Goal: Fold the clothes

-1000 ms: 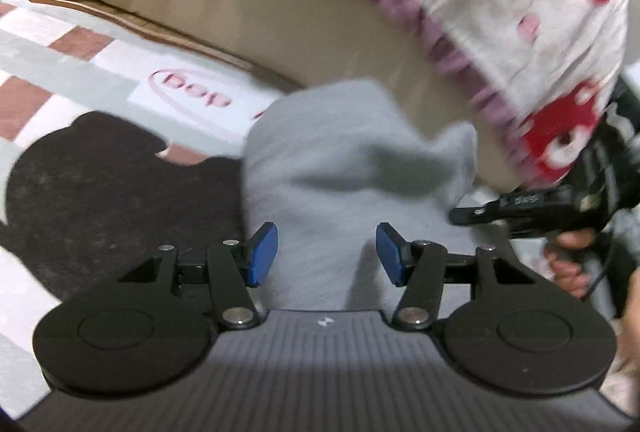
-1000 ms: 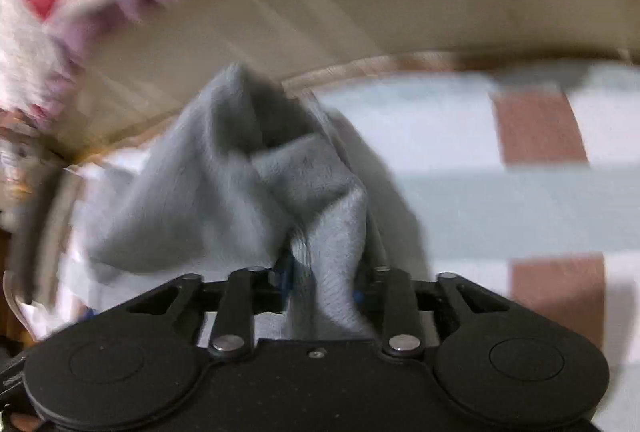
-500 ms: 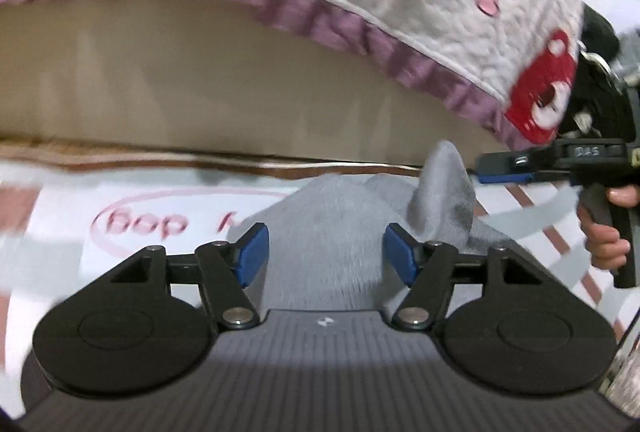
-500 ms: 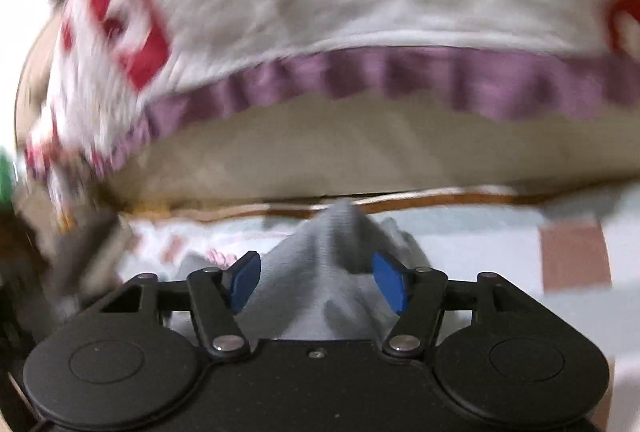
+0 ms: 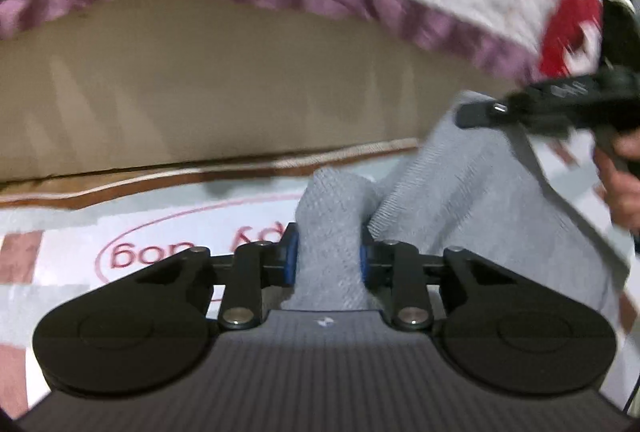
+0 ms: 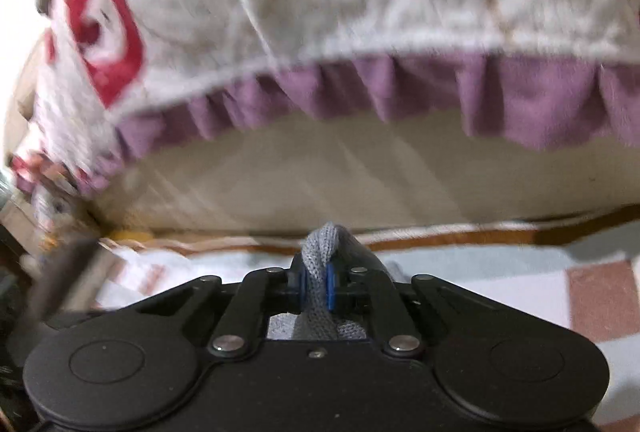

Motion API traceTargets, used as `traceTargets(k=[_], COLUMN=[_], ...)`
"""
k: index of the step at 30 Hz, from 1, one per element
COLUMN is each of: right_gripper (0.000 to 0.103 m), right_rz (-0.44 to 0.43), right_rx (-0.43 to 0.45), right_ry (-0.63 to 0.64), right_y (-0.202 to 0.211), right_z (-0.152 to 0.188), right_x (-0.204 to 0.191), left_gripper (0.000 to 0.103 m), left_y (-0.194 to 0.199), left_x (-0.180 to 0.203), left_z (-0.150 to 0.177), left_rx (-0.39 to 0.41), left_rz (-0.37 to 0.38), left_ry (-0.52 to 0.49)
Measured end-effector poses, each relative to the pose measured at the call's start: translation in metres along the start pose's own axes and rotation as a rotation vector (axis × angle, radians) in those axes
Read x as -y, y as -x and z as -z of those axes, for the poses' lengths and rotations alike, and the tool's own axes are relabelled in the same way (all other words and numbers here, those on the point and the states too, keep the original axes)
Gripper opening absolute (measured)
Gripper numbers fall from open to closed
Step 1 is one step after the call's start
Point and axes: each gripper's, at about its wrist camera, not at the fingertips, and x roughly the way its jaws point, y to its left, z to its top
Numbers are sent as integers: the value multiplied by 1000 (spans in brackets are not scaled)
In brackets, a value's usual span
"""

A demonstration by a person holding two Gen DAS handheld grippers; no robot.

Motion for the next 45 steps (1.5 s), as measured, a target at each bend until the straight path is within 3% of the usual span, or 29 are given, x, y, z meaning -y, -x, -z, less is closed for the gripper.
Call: traceTargets(k=[2,4,6,8,11,14,17,19,21,22,23,24,26,32,35,37,39,43,45], right_gripper=[10,10,10,10,10,10,11,11,13,19,38,43,45,53,55,55,55,65,64], right_rz=[-39,24,116,153,139,132,234,244,261,272,282,292,299,194,174,217,283,425,376], right_rx=[31,15,-24,-37,-16,-16,-103,-201,-226,-216,-205,-195,-180,-96,-82,-130,-185,-295,-286], right_ry=[-7,32,50,19,-52,20,116,78,52,44,35,26,4,-143,-175,-140,-187,-327,-354], right_y=[3,-7,-27,-38,-27,-10,-23,-31,-27,-22,-16,-11,1,58,79,84,88,97,95], right_z=[-3,-1,7,11,2,-8,2,12,12,9,7,4,0,1,16,33,49,79,79], right_x=[-1,-1,8,20,25,14,17,27,31,31,31,30,30,19,11,3,8,26,33], left_gripper=[26,31,37,41,40,40,42,42,45,45,45,44,45,42,43,41,38,37,37], left_y=[1,-9,-23,-32,-36,-42,-50,-46,-33,-27,-21,-15,-2,35,14,-5,-24,-37,-38], left_x=[-14,-26,-29,-25,-16,-20,-30,-32,-29,-28,-27,-25,-23,-15,1,13,18,39,44], left_z=[3,9,13,11,3,-4,-6,-4,-1,0,2,3,6,16,16,16,14,11,13], left_rx=[29,42,48,50,37,10,-9,7,33,47,60,73,100,180,98,30,-22,-41,-45], left_rz=[-9,-18,-43,-86,-124,-125,-115,-100,-70,-56,-41,-26,3,92,42,-2,-50,-141,-173], left_ry=[150,238,261,221,163,204,288,318,290,277,263,249,221,137,62,8,-11,-109,-120])
